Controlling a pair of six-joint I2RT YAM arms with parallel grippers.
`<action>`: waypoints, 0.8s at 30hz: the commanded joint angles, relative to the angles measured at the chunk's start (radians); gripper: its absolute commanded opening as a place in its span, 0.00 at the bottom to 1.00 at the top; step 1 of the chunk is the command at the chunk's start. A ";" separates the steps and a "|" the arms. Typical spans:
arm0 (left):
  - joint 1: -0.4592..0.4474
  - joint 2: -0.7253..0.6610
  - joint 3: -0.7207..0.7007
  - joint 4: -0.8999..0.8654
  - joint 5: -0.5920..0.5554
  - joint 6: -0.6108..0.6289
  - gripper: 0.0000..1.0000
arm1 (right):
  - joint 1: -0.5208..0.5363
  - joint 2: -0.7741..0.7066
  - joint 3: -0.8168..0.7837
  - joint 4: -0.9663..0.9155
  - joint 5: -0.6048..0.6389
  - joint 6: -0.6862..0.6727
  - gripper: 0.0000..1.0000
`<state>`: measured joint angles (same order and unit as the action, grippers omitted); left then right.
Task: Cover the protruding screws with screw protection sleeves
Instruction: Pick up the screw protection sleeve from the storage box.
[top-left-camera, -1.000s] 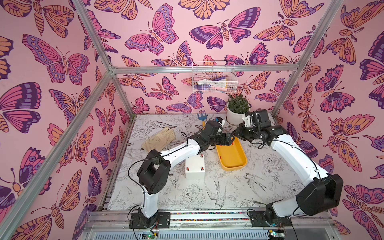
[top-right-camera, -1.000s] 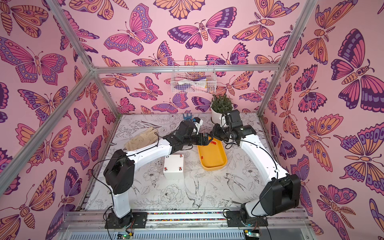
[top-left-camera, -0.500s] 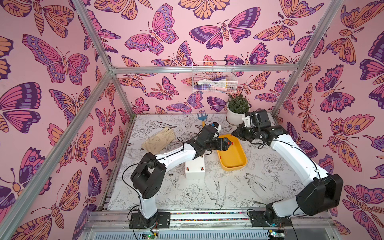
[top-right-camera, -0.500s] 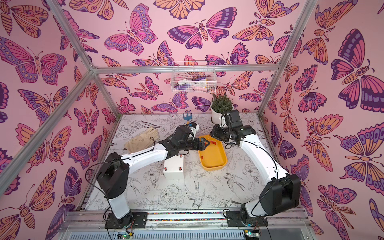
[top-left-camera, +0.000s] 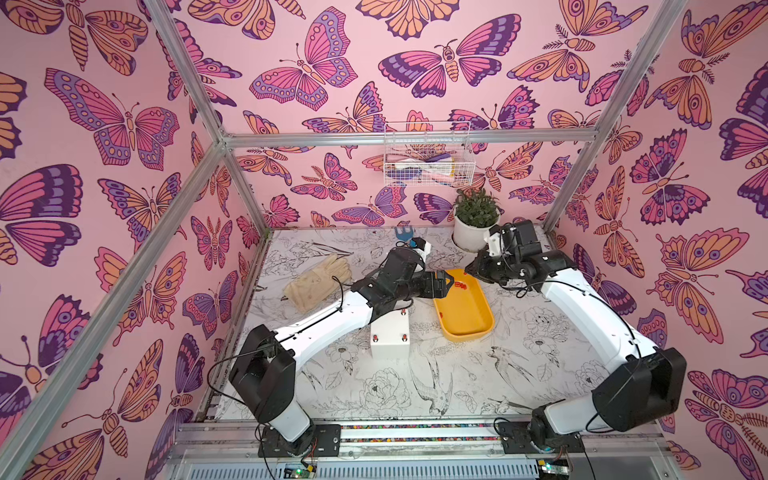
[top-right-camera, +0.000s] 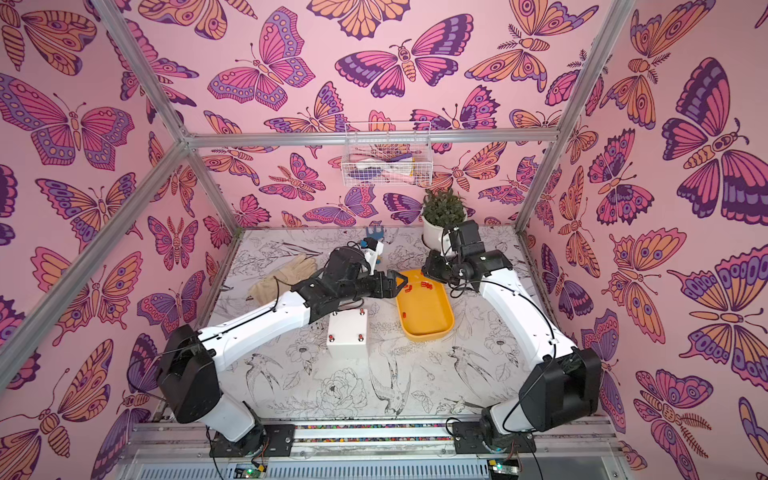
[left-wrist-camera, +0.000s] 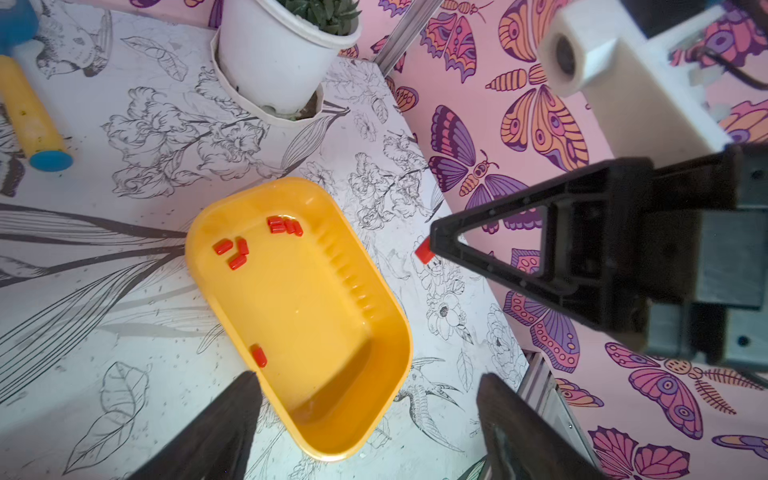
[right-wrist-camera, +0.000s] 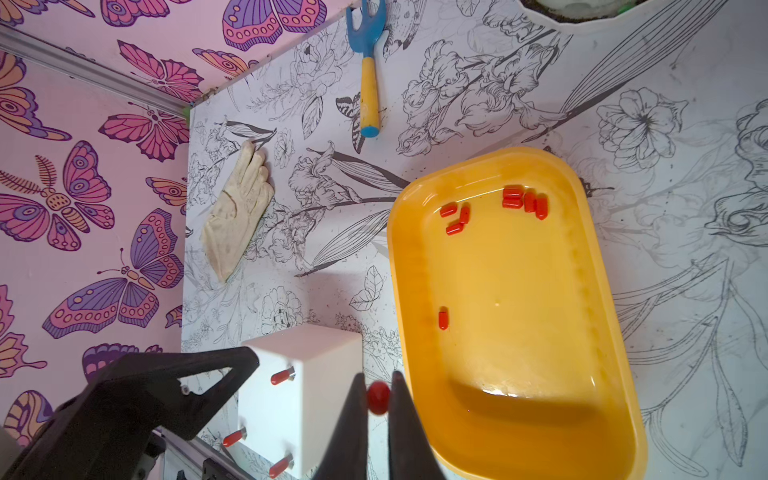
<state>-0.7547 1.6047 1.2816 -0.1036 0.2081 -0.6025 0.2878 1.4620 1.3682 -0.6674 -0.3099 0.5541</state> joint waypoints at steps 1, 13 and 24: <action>0.027 -0.036 0.026 -0.092 -0.018 0.028 0.84 | -0.001 -0.028 0.033 -0.045 0.033 -0.055 0.13; 0.173 -0.193 -0.056 -0.164 0.013 0.052 0.84 | 0.029 -0.025 0.040 -0.107 0.159 -0.167 0.12; 0.355 -0.377 -0.206 -0.217 0.034 0.101 0.84 | 0.090 -0.046 0.039 -0.095 0.241 -0.245 0.12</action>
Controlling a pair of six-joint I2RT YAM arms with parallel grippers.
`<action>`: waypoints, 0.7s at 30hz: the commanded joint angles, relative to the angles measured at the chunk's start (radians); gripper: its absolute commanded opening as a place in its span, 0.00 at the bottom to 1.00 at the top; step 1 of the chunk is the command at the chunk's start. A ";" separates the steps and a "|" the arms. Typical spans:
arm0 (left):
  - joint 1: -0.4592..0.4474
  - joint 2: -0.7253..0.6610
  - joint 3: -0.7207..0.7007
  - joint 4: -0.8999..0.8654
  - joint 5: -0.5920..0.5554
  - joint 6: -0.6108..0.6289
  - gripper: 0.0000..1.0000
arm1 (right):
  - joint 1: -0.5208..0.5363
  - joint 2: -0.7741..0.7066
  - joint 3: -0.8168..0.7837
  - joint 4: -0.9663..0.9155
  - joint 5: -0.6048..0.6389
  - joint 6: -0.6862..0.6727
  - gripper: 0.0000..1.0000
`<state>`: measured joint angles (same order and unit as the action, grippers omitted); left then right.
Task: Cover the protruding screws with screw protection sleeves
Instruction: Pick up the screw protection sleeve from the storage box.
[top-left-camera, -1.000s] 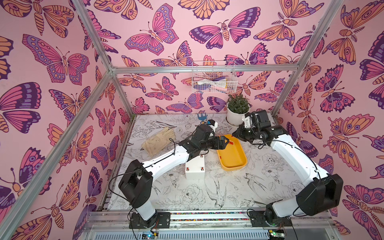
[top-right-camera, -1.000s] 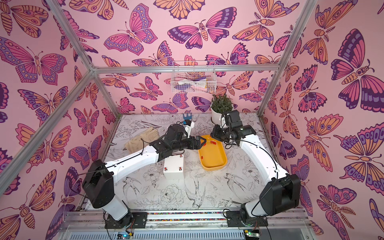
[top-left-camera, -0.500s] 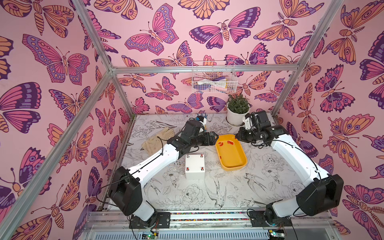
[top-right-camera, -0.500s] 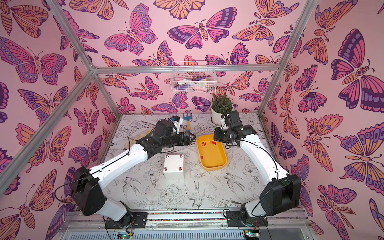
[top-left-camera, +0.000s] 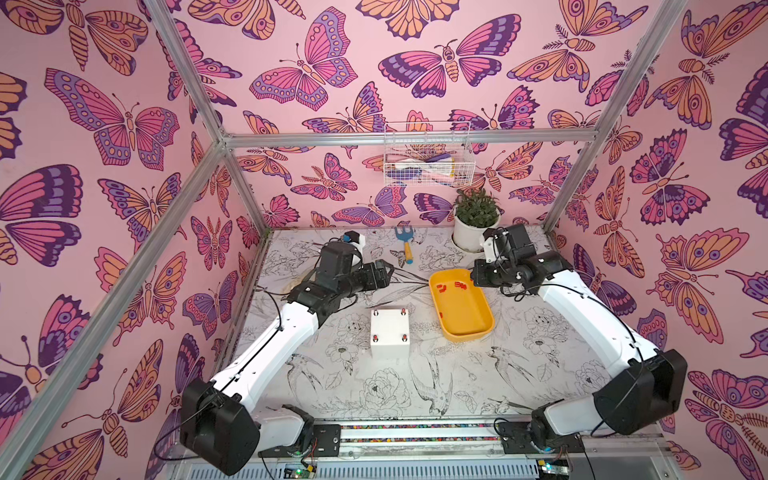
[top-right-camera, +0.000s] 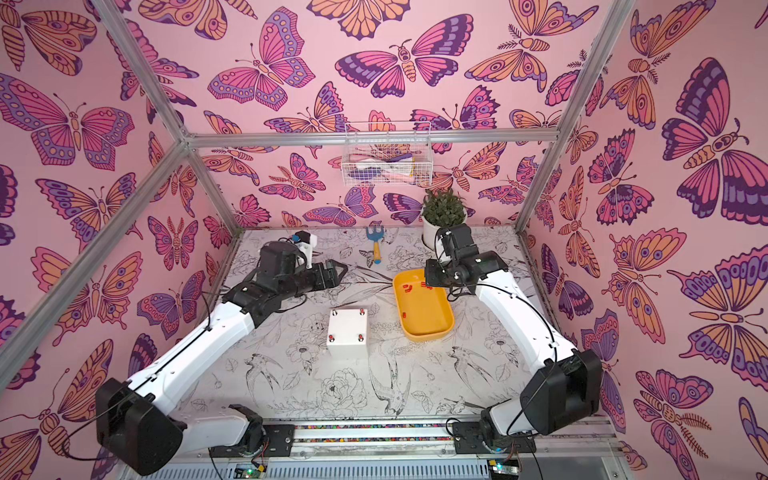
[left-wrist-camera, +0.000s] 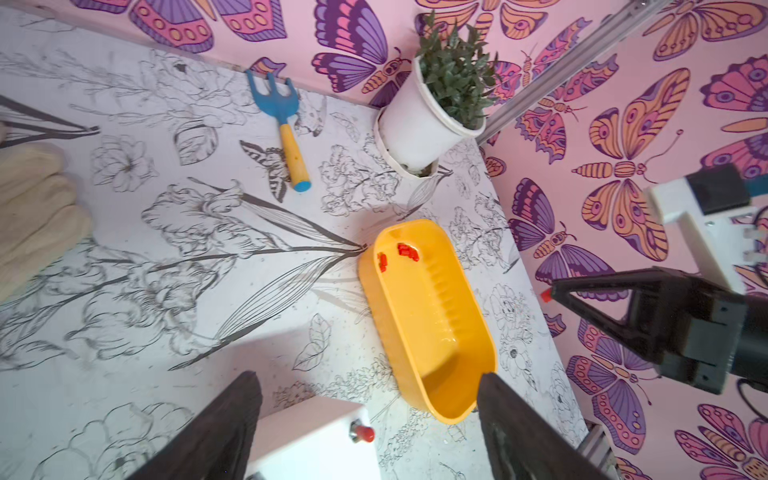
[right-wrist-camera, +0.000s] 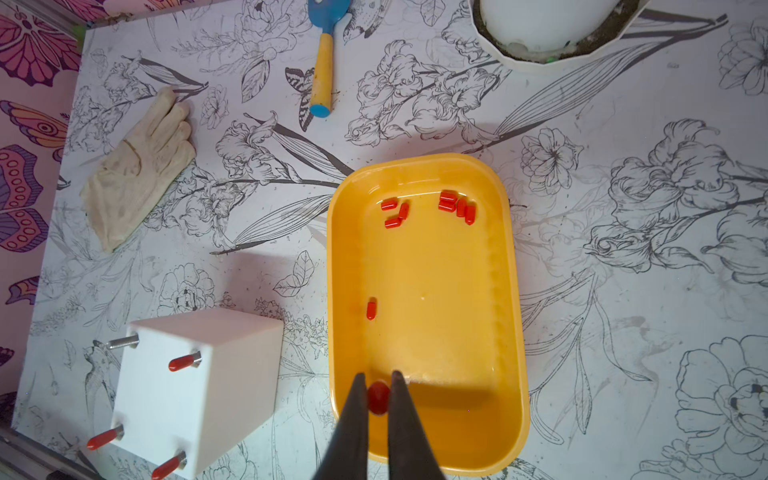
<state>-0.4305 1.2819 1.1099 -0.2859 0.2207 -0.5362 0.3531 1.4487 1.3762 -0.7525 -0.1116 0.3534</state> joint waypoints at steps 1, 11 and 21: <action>0.045 -0.069 -0.050 -0.035 0.020 0.039 0.84 | 0.034 -0.035 0.031 -0.008 0.050 -0.052 0.12; 0.148 -0.162 -0.156 -0.035 0.009 0.078 0.84 | 0.157 -0.024 0.082 0.020 0.112 -0.106 0.12; 0.184 -0.214 -0.234 -0.006 -0.018 0.065 0.85 | 0.281 0.029 0.164 0.052 0.153 -0.133 0.12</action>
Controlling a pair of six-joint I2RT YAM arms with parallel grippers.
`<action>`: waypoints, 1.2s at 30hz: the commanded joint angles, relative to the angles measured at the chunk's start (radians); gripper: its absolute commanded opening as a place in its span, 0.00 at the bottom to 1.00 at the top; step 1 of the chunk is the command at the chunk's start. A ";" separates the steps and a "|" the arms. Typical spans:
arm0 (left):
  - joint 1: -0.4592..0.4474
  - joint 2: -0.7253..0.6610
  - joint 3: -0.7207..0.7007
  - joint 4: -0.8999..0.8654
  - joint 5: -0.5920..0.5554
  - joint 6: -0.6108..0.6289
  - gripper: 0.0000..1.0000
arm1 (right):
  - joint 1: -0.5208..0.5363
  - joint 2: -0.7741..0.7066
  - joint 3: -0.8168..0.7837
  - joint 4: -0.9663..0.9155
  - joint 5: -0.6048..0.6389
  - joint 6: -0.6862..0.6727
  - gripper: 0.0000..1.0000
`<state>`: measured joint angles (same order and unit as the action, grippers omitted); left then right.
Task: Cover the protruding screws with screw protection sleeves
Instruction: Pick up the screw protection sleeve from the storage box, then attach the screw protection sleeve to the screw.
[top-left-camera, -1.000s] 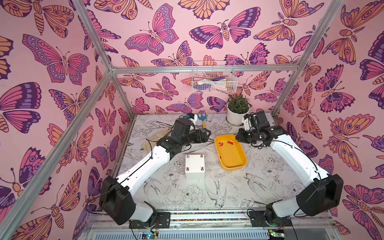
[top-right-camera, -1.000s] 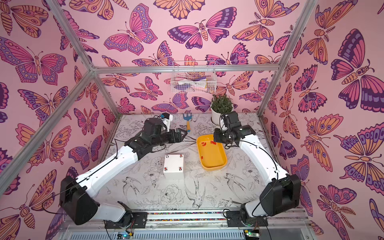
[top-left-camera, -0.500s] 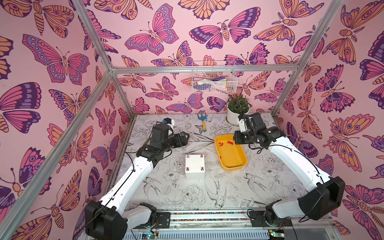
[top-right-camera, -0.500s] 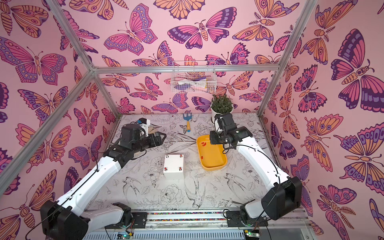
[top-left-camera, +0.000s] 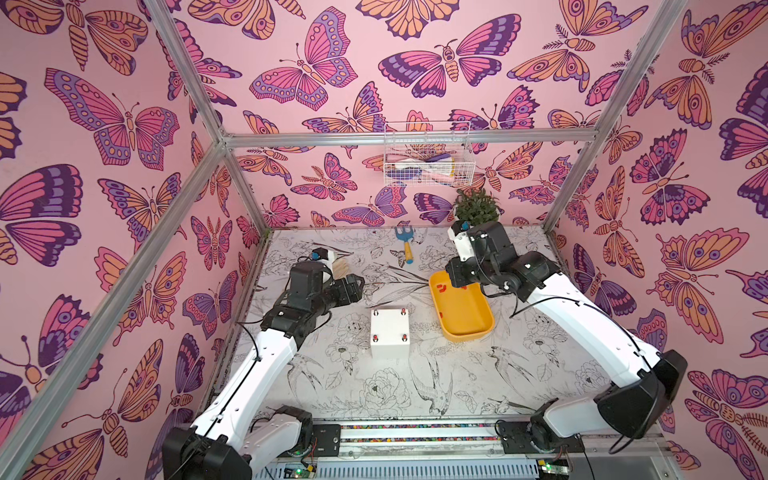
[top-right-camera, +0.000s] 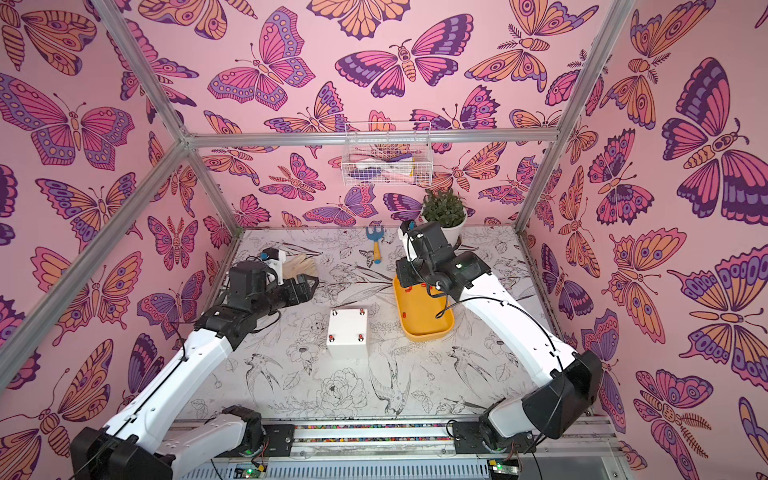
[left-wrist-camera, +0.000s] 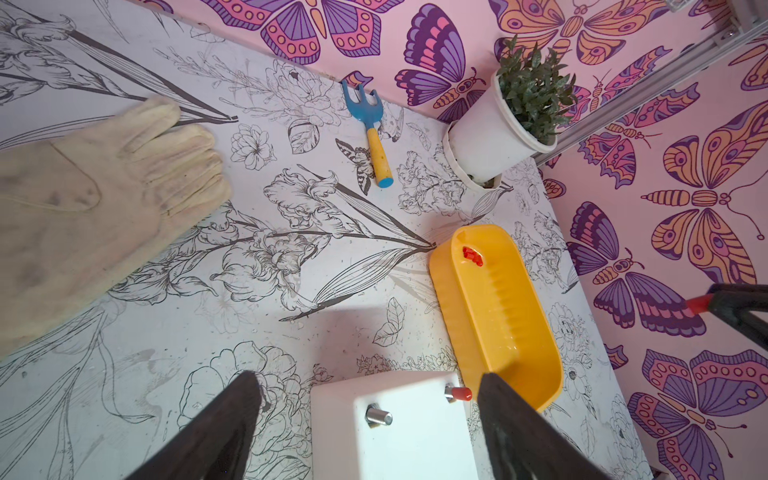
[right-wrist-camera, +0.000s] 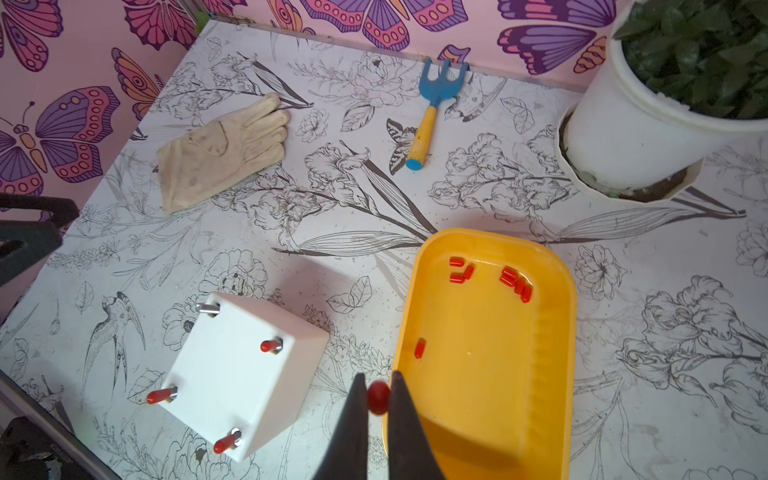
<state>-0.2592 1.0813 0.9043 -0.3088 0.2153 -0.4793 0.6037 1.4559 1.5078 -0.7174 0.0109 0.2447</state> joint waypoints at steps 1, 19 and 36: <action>0.016 -0.015 -0.037 0.024 -0.012 0.007 0.85 | 0.044 0.027 0.037 0.021 0.034 -0.029 0.12; 0.061 -0.007 -0.157 0.197 0.040 -0.029 0.86 | 0.274 0.109 0.025 0.176 0.047 -0.042 0.12; 0.064 0.081 -0.166 0.261 0.095 -0.035 0.86 | 0.373 0.279 0.032 0.266 0.058 0.001 0.12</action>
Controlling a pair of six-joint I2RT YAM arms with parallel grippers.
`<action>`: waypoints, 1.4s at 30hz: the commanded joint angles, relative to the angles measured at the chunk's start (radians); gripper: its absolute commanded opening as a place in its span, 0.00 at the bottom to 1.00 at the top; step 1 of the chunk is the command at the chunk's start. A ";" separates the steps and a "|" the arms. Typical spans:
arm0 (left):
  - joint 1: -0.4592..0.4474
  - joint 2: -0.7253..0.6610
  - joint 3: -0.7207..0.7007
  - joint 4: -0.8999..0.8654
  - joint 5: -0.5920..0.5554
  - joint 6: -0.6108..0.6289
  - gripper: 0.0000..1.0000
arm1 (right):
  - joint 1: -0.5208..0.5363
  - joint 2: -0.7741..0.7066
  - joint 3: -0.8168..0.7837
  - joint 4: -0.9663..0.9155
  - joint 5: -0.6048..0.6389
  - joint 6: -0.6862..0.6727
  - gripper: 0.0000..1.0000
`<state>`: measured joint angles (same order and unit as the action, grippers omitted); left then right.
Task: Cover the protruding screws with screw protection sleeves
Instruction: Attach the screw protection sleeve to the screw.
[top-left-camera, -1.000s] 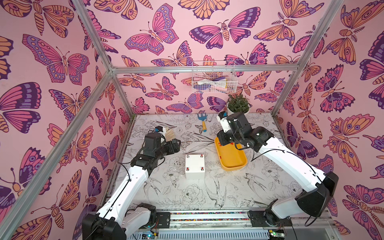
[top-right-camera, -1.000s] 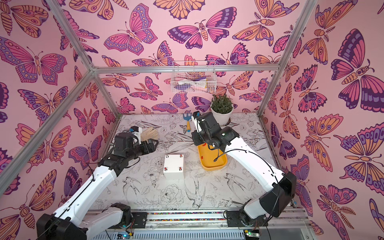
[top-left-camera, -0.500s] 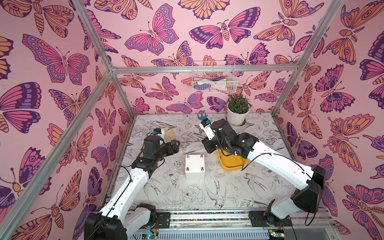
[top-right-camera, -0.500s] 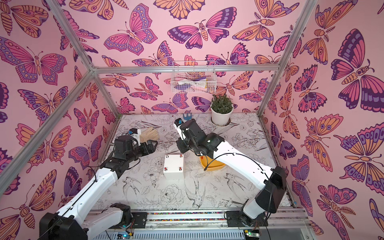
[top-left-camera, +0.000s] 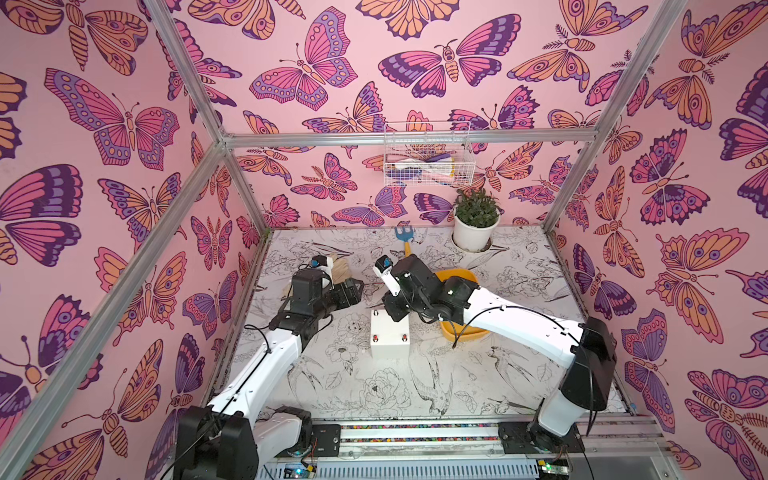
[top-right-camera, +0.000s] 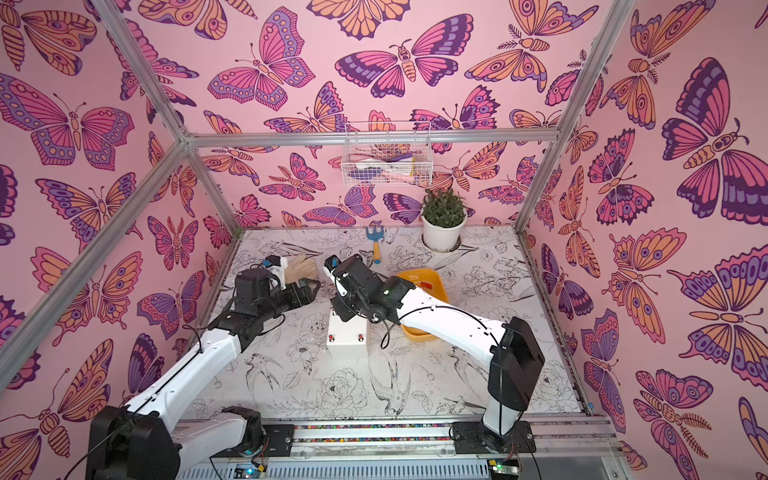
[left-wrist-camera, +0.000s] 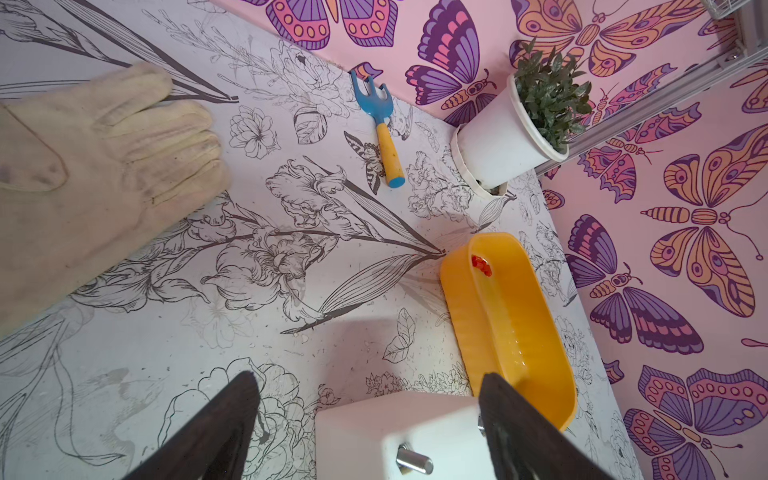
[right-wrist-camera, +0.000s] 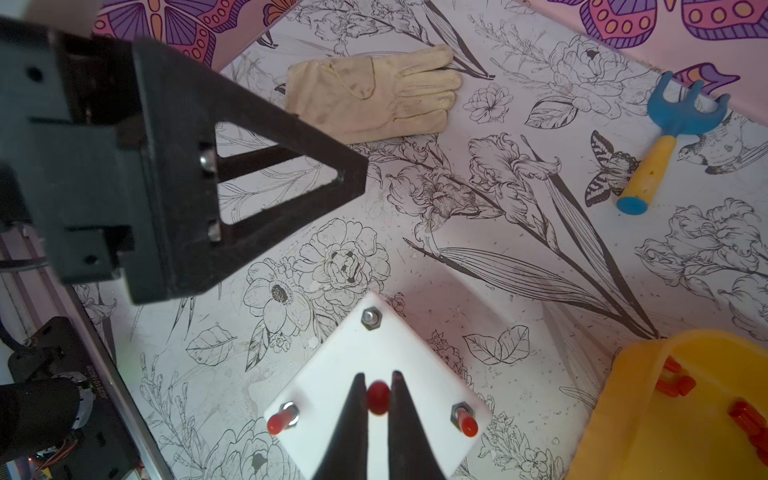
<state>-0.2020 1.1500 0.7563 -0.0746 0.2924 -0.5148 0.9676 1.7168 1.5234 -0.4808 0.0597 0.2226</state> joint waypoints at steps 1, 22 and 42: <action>0.008 0.014 -0.018 0.028 0.018 -0.001 0.86 | 0.009 0.025 0.017 0.034 0.010 0.024 0.12; 0.012 0.025 -0.022 0.027 0.028 0.004 0.86 | 0.008 0.136 0.076 0.038 -0.022 0.024 0.12; 0.013 0.034 -0.019 0.031 0.041 0.002 0.86 | 0.010 0.168 0.087 0.029 -0.037 0.026 0.12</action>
<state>-0.1963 1.1801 0.7544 -0.0532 0.3183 -0.5144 0.9703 1.8664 1.5833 -0.4446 0.0326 0.2382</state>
